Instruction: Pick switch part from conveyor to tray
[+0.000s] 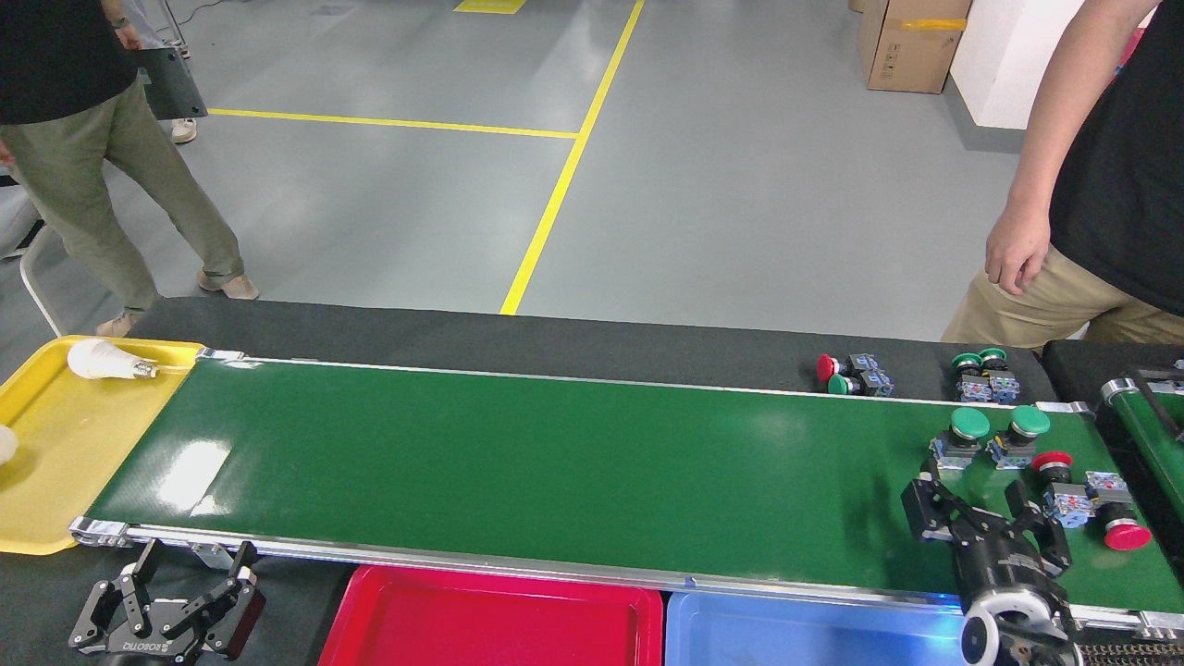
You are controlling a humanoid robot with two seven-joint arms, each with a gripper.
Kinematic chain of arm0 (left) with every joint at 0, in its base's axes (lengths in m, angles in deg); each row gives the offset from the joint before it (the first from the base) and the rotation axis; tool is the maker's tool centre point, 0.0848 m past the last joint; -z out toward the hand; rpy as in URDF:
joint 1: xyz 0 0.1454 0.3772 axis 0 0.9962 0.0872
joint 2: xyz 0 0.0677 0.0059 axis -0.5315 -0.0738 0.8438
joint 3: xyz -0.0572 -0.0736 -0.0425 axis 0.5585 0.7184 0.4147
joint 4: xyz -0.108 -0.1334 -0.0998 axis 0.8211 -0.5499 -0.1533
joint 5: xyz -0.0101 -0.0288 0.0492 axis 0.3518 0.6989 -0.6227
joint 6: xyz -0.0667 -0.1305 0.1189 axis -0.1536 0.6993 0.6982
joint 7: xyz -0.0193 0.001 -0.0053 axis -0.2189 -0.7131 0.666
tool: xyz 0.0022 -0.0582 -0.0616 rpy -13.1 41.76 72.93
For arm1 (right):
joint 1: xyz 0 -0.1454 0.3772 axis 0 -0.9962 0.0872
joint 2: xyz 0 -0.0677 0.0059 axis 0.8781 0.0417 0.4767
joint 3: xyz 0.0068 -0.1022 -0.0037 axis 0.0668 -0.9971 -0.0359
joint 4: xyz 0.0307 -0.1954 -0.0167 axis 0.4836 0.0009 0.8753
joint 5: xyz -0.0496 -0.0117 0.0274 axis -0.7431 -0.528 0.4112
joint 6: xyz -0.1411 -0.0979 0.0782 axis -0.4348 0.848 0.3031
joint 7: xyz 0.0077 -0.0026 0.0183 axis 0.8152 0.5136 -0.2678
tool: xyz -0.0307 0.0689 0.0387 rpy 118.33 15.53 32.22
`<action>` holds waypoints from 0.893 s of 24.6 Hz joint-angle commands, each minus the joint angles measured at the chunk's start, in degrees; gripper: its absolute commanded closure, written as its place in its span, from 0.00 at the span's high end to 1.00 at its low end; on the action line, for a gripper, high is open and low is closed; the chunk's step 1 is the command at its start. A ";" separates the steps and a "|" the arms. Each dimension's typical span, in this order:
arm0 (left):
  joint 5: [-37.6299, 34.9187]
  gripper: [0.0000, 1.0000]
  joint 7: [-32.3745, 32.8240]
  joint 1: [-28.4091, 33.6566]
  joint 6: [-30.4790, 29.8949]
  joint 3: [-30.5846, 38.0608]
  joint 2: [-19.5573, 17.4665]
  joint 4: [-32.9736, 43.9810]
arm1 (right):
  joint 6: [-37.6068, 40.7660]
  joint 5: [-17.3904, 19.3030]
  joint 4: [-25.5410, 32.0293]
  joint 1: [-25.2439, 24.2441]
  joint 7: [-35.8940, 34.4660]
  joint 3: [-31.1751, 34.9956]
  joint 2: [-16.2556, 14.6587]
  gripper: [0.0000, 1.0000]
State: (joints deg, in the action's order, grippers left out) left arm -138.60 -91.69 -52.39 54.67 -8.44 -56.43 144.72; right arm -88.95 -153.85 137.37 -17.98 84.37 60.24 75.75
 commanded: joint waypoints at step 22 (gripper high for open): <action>-0.10 1.00 -0.47 -0.49 0.03 0.06 -0.67 0.54 | 3.09 0.34 -5.81 5.39 -0.41 -13.09 -1.86 0.08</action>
State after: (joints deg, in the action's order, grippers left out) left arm -138.60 -91.69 -52.40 54.48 -8.64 -56.43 144.64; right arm -88.03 -153.55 130.32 -13.03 84.47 47.30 74.45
